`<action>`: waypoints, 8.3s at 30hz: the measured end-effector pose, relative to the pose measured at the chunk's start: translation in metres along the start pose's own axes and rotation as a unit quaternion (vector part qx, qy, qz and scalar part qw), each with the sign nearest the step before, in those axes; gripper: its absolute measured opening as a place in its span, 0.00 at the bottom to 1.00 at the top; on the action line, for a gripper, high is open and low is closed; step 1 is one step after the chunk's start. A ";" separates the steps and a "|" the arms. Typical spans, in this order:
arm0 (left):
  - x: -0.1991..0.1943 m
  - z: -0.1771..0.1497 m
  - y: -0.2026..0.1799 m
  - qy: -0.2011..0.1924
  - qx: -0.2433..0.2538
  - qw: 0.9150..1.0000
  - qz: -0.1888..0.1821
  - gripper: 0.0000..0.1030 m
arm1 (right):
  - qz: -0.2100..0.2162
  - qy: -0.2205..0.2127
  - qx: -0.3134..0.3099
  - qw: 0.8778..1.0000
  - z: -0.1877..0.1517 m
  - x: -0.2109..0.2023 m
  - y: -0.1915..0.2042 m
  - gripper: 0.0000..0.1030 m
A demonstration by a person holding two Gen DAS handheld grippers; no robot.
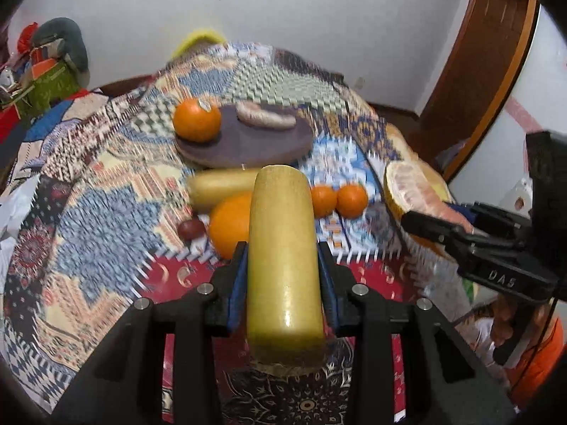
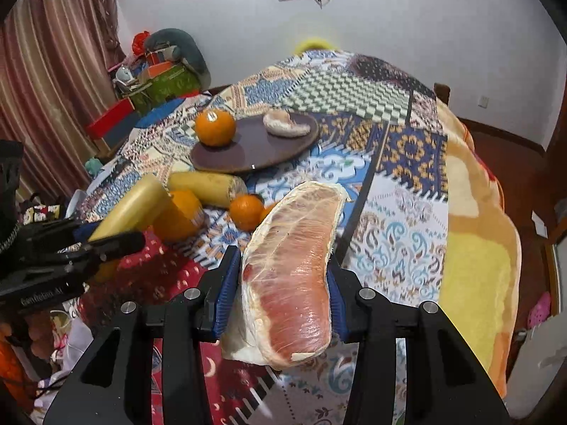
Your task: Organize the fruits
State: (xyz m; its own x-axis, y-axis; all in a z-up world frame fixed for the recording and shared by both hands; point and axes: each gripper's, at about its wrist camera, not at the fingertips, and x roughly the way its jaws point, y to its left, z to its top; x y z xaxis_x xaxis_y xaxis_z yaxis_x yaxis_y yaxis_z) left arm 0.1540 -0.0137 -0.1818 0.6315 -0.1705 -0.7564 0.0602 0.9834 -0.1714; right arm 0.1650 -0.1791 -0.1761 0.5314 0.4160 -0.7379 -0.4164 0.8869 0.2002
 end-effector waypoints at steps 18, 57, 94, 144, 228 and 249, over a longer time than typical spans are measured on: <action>-0.007 0.067 0.032 -0.072 -0.019 0.997 0.018 0.36 | 0.004 -0.053 -0.035 0.998 0.061 0.007 0.011 0.20; 0.029 0.050 0.042 -0.030 -0.037 0.999 0.010 0.35 | -0.052 0.046 0.095 0.993 0.016 0.066 -0.094 0.48; 0.093 0.137 0.055 -0.042 -0.026 0.999 0.012 0.36 | 0.004 -0.051 0.012 0.999 0.126 0.089 -0.025 0.47; 0.047 0.146 0.049 -0.080 -0.012 0.996 0.025 0.36 | -0.019 -0.034 -0.024 0.999 0.139 0.066 0.001 0.49; 0.032 0.036 0.047 -0.006 -0.039 0.999 0.027 0.63 | 0.038 0.049 -0.028 0.998 0.034 0.078 0.021 0.31; 0.040 0.075 0.060 -0.042 -0.035 0.998 0.038 0.63 | 0.043 -0.011 -0.026 0.999 0.081 0.072 0.015 0.31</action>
State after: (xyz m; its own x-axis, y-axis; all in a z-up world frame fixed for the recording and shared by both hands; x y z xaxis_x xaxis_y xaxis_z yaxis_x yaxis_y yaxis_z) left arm 0.2407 0.0432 -0.1750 0.6946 -0.0879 -0.7140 -0.0413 0.9860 -0.1616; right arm 0.2568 -0.1196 -0.1745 0.5073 0.4951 -0.7053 -0.4990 0.8361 0.2280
